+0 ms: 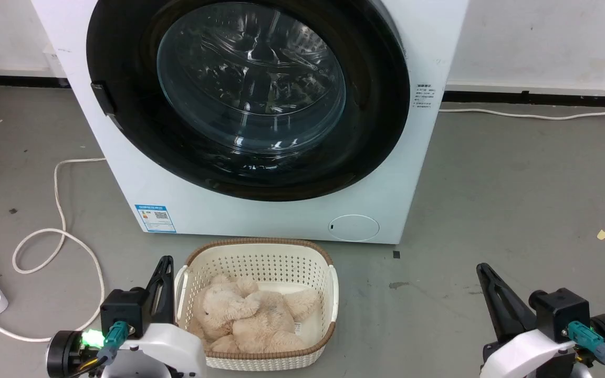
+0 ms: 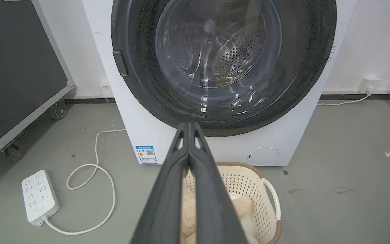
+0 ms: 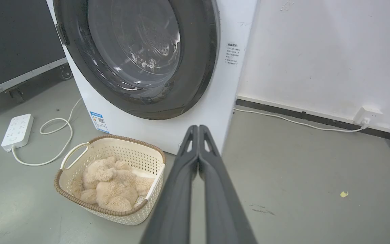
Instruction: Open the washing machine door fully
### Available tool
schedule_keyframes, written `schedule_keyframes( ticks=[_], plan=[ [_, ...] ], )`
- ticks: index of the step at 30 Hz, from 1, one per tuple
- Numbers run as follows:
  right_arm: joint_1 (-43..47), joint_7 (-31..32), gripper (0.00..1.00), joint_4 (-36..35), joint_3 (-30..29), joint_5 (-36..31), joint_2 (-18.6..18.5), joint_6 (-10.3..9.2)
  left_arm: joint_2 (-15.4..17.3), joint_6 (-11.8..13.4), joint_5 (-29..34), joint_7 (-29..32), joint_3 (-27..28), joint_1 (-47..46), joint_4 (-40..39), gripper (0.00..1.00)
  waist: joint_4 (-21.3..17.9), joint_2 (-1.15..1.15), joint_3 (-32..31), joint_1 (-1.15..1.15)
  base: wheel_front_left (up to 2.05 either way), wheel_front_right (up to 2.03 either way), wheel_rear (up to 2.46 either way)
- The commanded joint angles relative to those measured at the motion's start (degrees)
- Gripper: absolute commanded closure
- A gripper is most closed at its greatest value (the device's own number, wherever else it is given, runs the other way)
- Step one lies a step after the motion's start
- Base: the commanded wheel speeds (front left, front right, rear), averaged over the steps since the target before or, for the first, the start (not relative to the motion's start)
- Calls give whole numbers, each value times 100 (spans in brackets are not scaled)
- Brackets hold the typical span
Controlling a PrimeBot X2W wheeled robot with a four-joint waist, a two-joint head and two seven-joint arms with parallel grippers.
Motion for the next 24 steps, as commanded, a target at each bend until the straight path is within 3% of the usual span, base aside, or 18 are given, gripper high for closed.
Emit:
schedule_keyframes(
  ticks=[1, 21, 22, 24],
  plan=[
    [-76, 4, 100, 13, -1, -43, 26, -5, 9, -25, 16, 2, 4, 80, -20, 100, 0, 0, 0, 0, 0, 0, 0],
    [-76, 4, 100, 13, -1, -43, 26, -5, 9, -25, 16, 2, 4, 80, -20, 100, 0, 0, 0, 0, 0, 0, 0],
    [1, -1, 0, -1, 2, 4, -1, 0, 0, 1, -1, -1, 2, -1, 2, 0, 0, 0, 0, 0, 0, 0, 0],
    [4, -2, 0, -1, 3, 7, -1, 1, 0, 3, -3, -2, 0, -1, 3, 0, 0, 0, 0, 0, 0, 0, 0]
  ],
)
